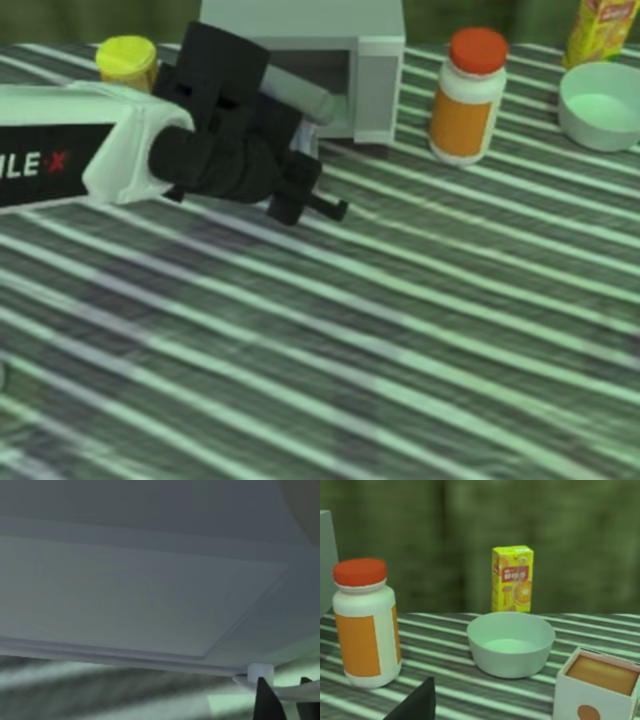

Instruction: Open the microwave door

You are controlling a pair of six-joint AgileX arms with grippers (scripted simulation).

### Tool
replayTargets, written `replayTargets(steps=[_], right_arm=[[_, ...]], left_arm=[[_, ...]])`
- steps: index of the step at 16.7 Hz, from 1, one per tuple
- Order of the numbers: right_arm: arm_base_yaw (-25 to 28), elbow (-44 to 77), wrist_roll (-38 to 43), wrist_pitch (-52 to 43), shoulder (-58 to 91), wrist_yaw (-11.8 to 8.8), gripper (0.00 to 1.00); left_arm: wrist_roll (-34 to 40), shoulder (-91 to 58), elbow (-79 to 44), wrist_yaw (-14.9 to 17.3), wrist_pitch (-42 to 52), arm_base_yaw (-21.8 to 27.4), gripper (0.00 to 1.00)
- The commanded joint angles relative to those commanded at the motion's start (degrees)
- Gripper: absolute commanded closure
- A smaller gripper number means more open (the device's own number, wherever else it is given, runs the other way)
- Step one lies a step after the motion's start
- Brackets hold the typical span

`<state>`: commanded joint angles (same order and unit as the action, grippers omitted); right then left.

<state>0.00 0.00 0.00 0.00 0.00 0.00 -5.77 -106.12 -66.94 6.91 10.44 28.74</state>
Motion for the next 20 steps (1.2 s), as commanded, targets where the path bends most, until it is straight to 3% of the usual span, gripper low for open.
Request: replayTargets(steps=[9, 20], right_arm=[[0.0, 0.0, 0.0, 0.0, 0.0, 0.0, 0.0], [0.0, 0.0, 0.0, 0.0, 0.0, 0.0, 0.0]], left_arm=[[0.0, 0.0, 0.0, 0.0, 0.0, 0.0, 1.0], [-3.4, 1.1, 1.4, 2.9, 0.3, -1.4, 1.0]])
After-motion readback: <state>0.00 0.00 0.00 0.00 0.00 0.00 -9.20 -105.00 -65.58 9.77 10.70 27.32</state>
